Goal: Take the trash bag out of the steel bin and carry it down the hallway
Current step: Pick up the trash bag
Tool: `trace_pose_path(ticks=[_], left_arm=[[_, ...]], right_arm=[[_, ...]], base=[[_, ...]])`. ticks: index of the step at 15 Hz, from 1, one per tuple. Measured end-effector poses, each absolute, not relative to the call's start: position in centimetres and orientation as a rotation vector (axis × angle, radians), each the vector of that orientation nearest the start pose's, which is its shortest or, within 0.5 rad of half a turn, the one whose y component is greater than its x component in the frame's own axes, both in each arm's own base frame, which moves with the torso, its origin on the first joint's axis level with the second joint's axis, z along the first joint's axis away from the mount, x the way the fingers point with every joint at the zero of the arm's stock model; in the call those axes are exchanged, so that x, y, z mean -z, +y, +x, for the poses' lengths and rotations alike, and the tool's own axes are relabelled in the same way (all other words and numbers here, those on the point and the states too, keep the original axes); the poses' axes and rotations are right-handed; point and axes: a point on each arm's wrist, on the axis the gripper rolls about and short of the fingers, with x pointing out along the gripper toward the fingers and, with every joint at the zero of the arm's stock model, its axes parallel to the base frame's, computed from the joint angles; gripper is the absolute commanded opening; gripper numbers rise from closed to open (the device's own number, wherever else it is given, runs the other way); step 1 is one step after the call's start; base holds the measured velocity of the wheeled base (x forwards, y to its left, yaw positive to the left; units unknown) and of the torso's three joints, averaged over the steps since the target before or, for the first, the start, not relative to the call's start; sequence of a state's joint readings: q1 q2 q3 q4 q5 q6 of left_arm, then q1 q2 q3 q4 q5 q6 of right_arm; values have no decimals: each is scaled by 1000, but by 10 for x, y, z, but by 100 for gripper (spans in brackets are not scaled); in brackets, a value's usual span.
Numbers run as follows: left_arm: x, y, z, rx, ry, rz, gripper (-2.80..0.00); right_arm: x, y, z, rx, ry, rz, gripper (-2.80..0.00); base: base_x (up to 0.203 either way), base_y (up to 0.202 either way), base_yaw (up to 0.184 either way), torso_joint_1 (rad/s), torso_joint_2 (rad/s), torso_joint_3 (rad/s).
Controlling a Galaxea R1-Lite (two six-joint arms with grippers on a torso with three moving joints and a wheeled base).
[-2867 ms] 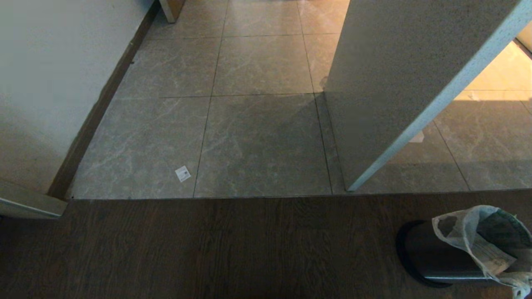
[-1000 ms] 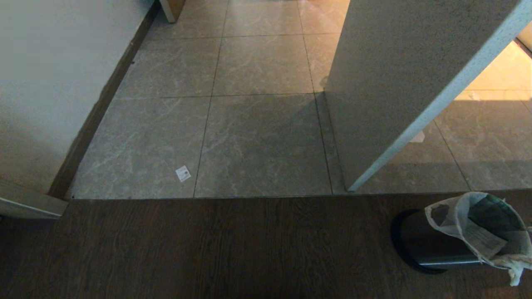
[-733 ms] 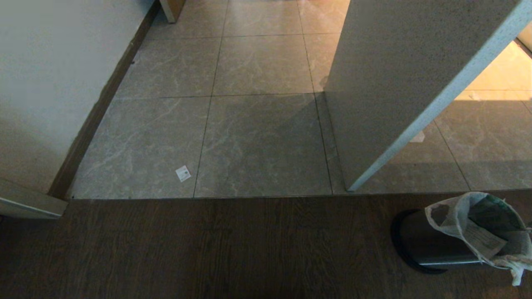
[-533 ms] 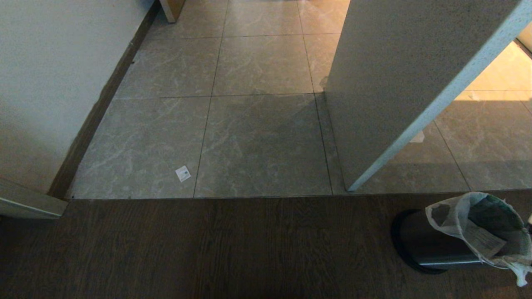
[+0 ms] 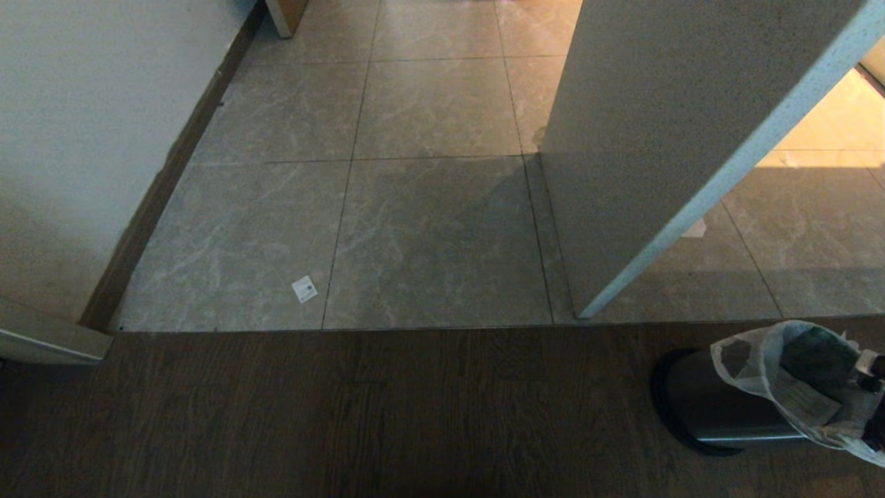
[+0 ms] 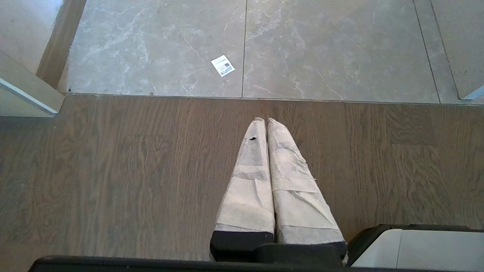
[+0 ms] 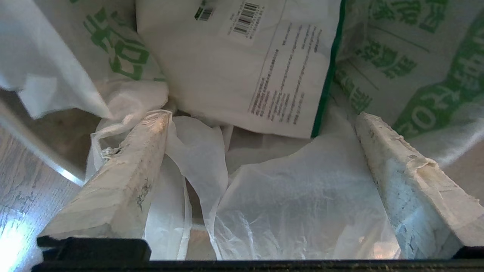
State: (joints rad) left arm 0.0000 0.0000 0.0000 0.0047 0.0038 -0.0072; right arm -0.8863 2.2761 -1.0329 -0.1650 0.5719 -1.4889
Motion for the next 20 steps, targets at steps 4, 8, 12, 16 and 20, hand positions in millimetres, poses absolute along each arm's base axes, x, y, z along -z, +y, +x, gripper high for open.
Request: trace_pose_path(ticks=[4, 8, 12, 16, 20], left_arm=[[-75, 0, -23, -4, 4, -7, -280], [-75, 0, -23, -4, 4, -7, -280], [-75, 0, -23, -4, 4, -8, -280], [-75, 0, -23, -3, 4, -7, -280], [-75, 0, -23, -4, 4, -7, -280]], right_arm=[[7, -275, 248, -358, 786, -664, -280], [8, -268, 258, -355, 779, -606, -280], [3, -257, 281, -313, 727, -582, -280], [-8, -225, 313, -309, 670, -492, -280], [-44, -209, 315, -227, 645, -367, 0]], base=[[0, 0, 0, 0, 0, 0], [0, 0, 0, 0, 0, 0], [0, 0, 0, 0, 0, 0], [0, 0, 0, 0, 0, 0], [0, 0, 0, 0, 0, 0]])
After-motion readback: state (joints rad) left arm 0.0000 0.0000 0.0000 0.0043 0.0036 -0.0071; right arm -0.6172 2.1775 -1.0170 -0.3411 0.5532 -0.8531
